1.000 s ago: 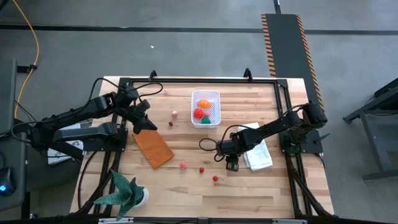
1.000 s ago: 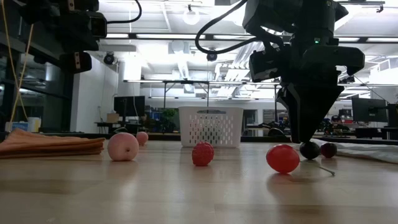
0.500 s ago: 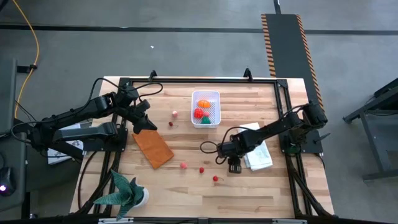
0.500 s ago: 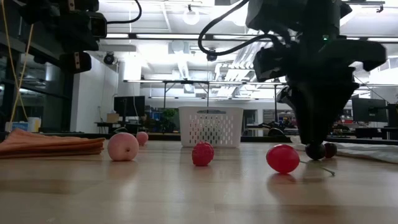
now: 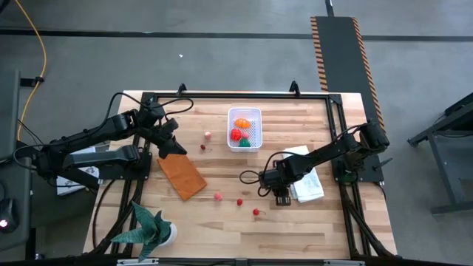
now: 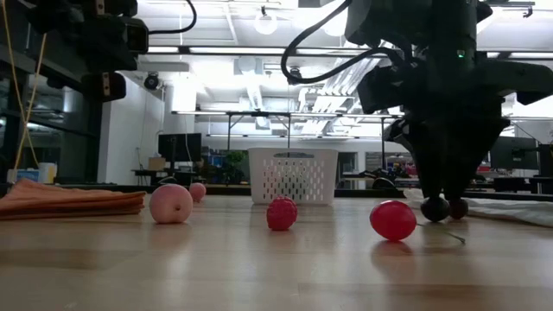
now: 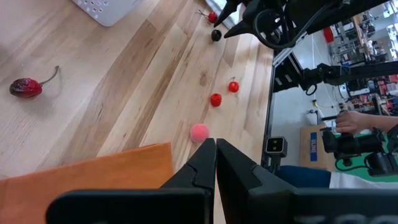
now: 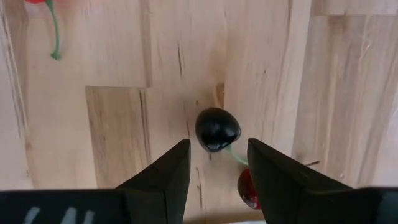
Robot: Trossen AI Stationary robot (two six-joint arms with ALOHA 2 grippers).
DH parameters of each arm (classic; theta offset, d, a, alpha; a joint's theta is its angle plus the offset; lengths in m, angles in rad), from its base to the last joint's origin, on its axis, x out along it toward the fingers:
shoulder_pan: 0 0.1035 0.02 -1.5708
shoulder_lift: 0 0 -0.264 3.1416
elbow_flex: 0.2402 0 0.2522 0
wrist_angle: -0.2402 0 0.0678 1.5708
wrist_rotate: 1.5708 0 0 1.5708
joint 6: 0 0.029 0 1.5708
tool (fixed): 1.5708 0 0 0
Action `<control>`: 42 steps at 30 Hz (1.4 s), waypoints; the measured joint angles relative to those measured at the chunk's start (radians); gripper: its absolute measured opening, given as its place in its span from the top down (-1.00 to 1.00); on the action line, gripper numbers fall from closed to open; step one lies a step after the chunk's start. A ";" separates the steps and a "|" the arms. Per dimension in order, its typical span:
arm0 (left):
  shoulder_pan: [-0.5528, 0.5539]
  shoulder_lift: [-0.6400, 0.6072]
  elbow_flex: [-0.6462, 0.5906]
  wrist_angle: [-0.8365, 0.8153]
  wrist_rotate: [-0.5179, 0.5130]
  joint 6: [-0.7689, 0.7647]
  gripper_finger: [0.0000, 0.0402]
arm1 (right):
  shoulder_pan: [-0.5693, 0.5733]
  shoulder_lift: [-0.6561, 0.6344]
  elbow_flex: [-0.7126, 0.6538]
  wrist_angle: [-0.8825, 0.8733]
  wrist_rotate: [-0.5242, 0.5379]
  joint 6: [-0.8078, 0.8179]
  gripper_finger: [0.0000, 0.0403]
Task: Pick and placing Produce into tupperware
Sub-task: Put the black cherry into the white bin
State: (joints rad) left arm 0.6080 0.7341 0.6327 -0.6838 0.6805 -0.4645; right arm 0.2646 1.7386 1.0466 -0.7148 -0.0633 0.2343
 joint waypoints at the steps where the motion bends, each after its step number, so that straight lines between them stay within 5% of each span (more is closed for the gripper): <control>1: 0.000 0.000 0.000 0.000 0.000 -0.004 0.99 | 0.000 0.000 0.000 0.002 0.001 -0.001 0.26; 42: 0.000 0.000 0.000 0.000 0.000 -0.010 0.99 | -0.003 0.030 -0.037 0.110 -0.002 0.039 0.26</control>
State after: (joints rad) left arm 0.6081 0.7345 0.6327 -0.6838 0.6807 -0.4744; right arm 0.2611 1.7683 1.0100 -0.6044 -0.0648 0.2731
